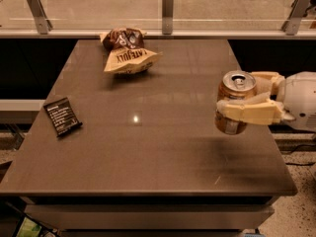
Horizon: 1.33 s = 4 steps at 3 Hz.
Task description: Move orange can near brown chip bag
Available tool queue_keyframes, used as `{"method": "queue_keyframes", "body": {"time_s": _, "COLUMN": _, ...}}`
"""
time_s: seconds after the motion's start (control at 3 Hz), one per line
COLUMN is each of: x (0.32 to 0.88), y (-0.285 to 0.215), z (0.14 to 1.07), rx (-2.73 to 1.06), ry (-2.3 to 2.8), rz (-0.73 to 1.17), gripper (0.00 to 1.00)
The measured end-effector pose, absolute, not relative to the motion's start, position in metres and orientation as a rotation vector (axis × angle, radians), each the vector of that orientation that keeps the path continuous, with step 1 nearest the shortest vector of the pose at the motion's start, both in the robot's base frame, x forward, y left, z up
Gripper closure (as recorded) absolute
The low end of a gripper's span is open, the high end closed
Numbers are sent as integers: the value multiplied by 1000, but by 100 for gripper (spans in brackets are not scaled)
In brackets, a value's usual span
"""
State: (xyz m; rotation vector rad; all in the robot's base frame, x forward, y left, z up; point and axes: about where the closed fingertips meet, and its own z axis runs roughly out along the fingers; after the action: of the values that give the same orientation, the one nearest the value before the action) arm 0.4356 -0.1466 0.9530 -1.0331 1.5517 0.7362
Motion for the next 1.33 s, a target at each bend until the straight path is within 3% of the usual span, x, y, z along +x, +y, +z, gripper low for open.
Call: {"method": "queue_keyframes", "body": {"time_s": 1.33, "x": 514, "y": -131, "z": 983, "rx": -1060, "ry": 1501, "rz": 764, "gripper": 100}}
